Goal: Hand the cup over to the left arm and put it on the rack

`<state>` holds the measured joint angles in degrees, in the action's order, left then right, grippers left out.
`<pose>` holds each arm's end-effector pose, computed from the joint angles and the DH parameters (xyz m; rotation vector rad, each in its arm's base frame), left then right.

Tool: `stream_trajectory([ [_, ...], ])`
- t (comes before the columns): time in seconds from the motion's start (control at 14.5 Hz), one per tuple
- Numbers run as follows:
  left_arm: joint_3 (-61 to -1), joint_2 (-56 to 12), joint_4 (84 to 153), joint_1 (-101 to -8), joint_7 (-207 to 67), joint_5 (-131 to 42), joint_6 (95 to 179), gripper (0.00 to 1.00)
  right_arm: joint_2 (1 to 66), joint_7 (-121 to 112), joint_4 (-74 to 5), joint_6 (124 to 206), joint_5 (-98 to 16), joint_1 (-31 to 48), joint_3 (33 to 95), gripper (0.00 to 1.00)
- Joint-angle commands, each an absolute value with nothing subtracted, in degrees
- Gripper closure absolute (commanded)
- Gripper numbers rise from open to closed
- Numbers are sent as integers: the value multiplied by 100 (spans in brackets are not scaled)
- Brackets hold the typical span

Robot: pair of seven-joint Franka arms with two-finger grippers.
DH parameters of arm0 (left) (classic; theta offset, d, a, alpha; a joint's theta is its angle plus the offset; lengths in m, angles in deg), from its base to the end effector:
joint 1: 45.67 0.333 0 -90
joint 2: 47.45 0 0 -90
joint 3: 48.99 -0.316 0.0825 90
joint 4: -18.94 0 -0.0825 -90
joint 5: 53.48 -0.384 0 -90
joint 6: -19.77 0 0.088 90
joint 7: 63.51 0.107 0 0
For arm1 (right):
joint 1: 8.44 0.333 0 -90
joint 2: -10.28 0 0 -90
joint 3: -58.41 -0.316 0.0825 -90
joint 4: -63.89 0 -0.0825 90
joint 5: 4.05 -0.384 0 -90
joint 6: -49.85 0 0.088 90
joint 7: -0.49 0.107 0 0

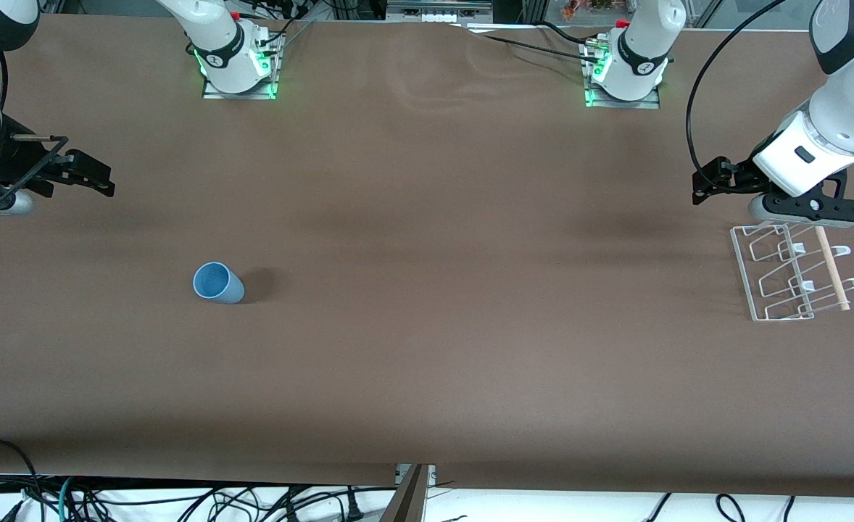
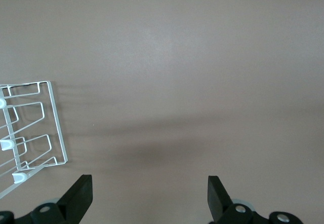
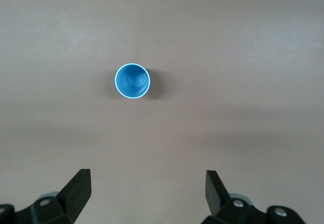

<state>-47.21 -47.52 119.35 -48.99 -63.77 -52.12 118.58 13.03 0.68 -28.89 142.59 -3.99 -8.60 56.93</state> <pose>0.5574 -0.0520 0.5521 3.1167 -0.1256 -0.0433 0.5703 0.0127 0.5786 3.1401 0.0311 -0.0764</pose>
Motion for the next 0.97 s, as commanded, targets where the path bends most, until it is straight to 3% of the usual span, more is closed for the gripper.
stream_trajectory([
  [0.0, -4697, -4736, 11896, -4901, -6387, -5304, 11794, 0, 1336, 76, -2839, 14170, -379, -861, 5692, 0],
  [0.9, -4697, -4736, 11896, -4901, -6387, -5304, 11794, 0, 1440, 84, -2576, 14267, -387, -765, 5683, 0],
])
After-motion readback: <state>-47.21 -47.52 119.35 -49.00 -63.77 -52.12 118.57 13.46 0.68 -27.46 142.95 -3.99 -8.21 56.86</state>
